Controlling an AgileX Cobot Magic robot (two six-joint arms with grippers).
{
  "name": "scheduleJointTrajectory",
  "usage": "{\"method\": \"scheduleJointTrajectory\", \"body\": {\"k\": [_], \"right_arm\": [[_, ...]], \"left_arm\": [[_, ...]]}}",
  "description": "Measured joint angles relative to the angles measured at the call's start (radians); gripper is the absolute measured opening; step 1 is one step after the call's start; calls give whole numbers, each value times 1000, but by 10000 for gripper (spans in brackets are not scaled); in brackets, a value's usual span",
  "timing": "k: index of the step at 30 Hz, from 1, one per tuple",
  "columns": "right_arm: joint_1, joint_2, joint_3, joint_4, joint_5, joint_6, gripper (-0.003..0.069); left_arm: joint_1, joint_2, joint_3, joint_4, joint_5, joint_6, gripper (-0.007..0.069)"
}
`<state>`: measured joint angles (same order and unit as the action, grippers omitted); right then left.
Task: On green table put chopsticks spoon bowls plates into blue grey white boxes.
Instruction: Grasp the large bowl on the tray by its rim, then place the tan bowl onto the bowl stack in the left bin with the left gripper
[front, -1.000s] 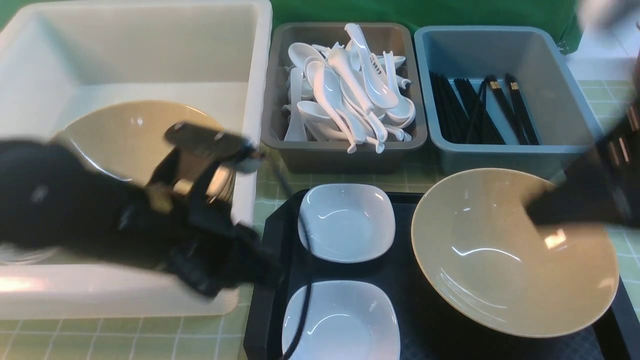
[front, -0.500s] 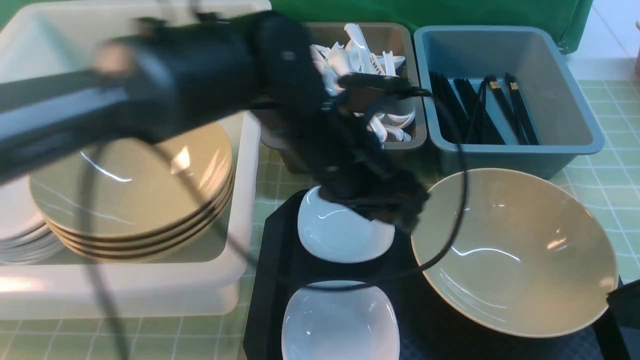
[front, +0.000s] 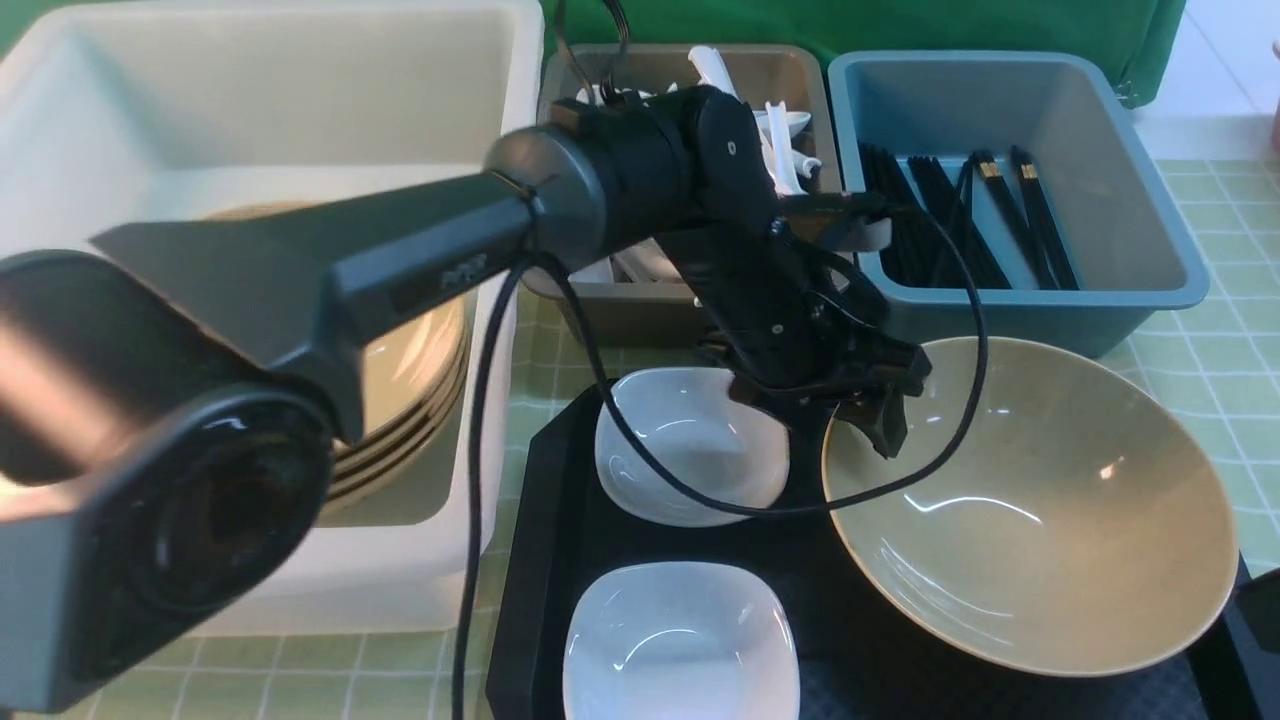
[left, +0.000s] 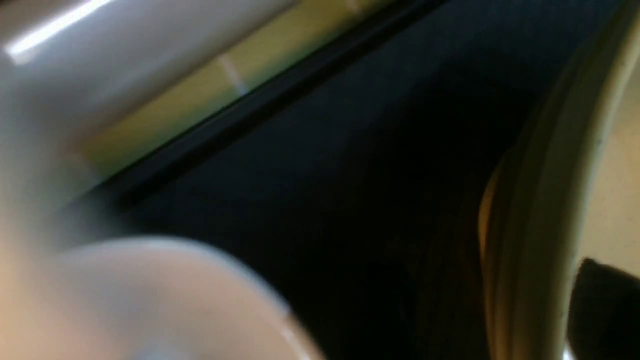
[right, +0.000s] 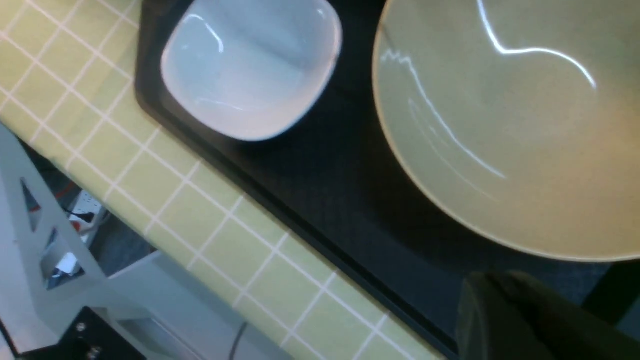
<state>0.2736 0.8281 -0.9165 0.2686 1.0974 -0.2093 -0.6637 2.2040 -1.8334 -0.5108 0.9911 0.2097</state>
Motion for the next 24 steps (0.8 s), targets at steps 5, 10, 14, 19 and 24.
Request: {"method": "scheduleJointTrajectory", "body": {"k": [5,10,14,19,24], "right_arm": [[0,0,0,-10,-20,16,21],[0,0,0,-11,-40,-56,21],[0,0,-25,22,-40,-148,22],[0,19,-119,148,-39,-297,25],[0,90,-235,255,-42,-395,25]], "left_arm": [[1,8,-5,-58,8,45,48],[1,-25,-9,-58,60,66,15],[3,-119,-12,-12,148,112,17],[59,-285,-12,-6,229,119,17],[230,-488,8,-12,259,110,17]]}}
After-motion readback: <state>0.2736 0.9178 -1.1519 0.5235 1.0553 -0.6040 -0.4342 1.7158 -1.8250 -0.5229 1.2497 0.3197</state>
